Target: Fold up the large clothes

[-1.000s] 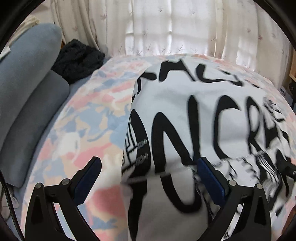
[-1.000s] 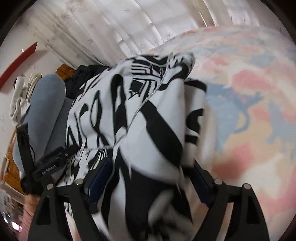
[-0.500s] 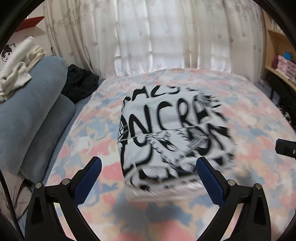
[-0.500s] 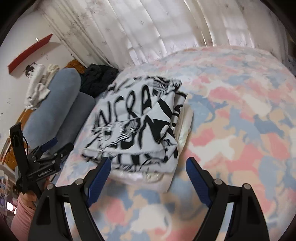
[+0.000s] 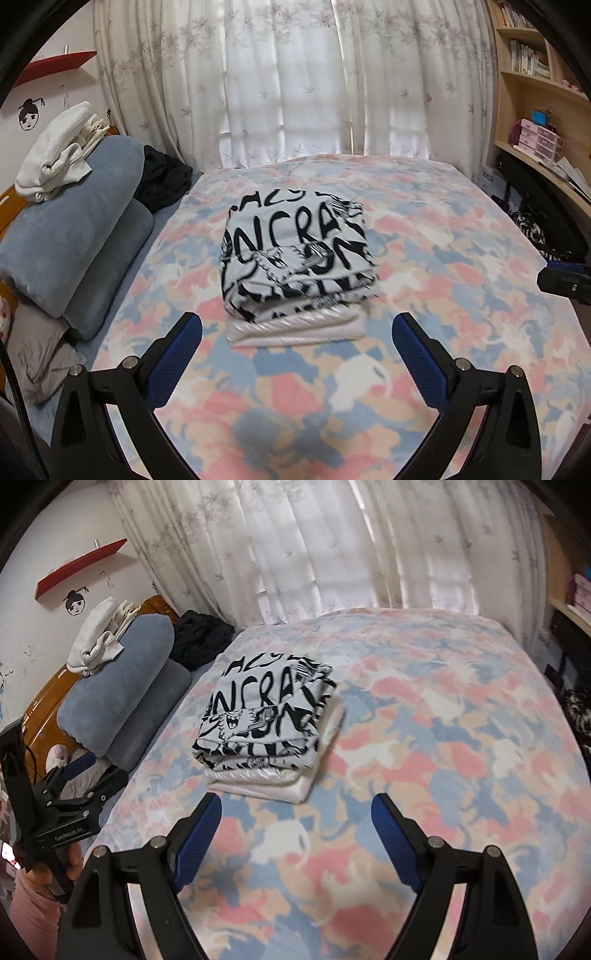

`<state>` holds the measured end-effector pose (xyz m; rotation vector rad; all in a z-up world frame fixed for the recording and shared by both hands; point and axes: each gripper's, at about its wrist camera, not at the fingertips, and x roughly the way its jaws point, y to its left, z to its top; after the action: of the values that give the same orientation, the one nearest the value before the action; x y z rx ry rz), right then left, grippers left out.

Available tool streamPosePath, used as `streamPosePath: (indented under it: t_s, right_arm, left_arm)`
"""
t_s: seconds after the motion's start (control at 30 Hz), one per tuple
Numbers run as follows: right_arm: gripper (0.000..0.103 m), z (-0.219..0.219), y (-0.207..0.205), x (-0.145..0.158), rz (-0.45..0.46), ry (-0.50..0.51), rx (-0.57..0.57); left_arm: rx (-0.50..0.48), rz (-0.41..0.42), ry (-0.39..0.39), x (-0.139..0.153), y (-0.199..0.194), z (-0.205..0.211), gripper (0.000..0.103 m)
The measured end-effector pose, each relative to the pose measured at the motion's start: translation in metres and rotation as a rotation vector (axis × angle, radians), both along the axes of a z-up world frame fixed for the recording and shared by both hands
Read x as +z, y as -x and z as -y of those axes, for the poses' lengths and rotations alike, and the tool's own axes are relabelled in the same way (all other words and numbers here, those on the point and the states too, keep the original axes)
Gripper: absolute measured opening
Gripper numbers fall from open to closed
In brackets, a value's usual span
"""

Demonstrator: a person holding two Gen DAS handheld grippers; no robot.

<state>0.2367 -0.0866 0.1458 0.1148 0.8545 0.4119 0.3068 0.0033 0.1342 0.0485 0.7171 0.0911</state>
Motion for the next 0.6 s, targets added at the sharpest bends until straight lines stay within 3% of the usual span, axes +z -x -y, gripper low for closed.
streamPosePath:
  t_s: [0.1, 0.33, 0.6]
  right_arm:
    - [0.094, 0.018, 0.020, -0.004, 0.000, -0.002, -0.010]
    - [0.095, 0.047, 0.069, -0.034, 0.002, 0.084, -0.023]
    - [0.101, 0.084, 0.121, -0.084, 0.021, 0.048, -0.117]
  left_arm:
    - [0.005, -0.010, 0.025, -0.010, 0.019, 0.018, 0.102]
    - [0.012, -0.054, 0.153, -0.055, 0.054, 0.052, 0.102]
    - [-0.025, -0.049, 0.175, -0.110, 0.107, 0.105, 0.102]
